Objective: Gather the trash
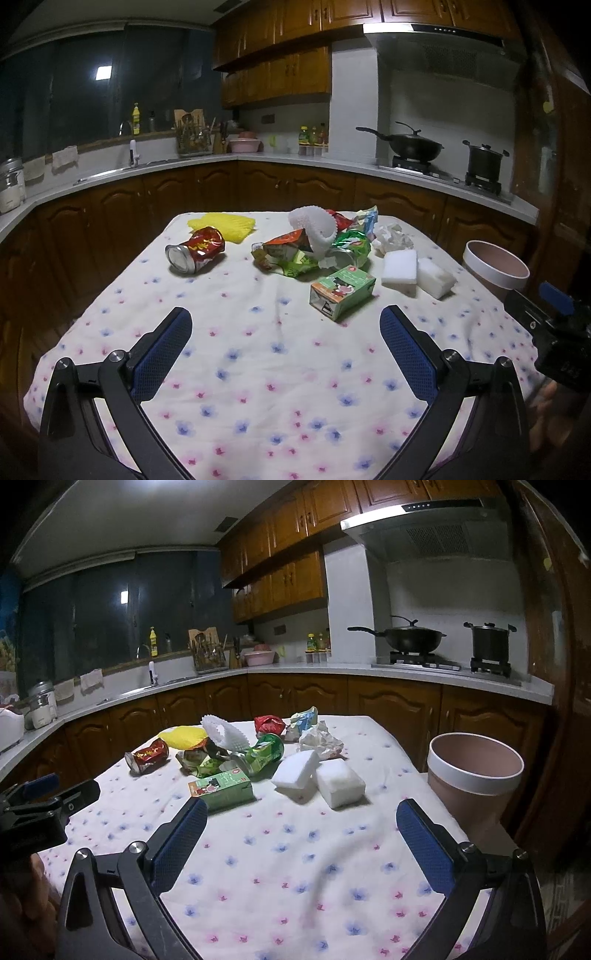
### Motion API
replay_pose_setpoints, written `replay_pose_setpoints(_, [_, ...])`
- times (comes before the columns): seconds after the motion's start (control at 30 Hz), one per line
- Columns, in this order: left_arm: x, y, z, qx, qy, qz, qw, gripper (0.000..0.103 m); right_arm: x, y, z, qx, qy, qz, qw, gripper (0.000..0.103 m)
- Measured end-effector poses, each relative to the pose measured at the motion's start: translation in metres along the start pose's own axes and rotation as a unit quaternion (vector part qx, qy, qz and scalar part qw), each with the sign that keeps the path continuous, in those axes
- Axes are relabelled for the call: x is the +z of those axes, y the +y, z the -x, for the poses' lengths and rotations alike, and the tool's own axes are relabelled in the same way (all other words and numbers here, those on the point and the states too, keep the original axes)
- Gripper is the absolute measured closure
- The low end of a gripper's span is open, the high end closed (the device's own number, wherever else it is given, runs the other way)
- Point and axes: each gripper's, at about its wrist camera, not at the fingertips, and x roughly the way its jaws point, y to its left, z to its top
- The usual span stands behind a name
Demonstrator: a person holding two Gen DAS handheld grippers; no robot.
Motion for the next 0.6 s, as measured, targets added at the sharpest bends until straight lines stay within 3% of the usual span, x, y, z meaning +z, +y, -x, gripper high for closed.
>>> replay_pose_setpoints(0.6, [0.0014, -0.0038, 0.0016, -0.003, -0.003, -0.001, 1.0, 0.0, 0.0029, 0.0, 0.0058, 0.003, -0.01, -0.001, 1.0, 0.0])
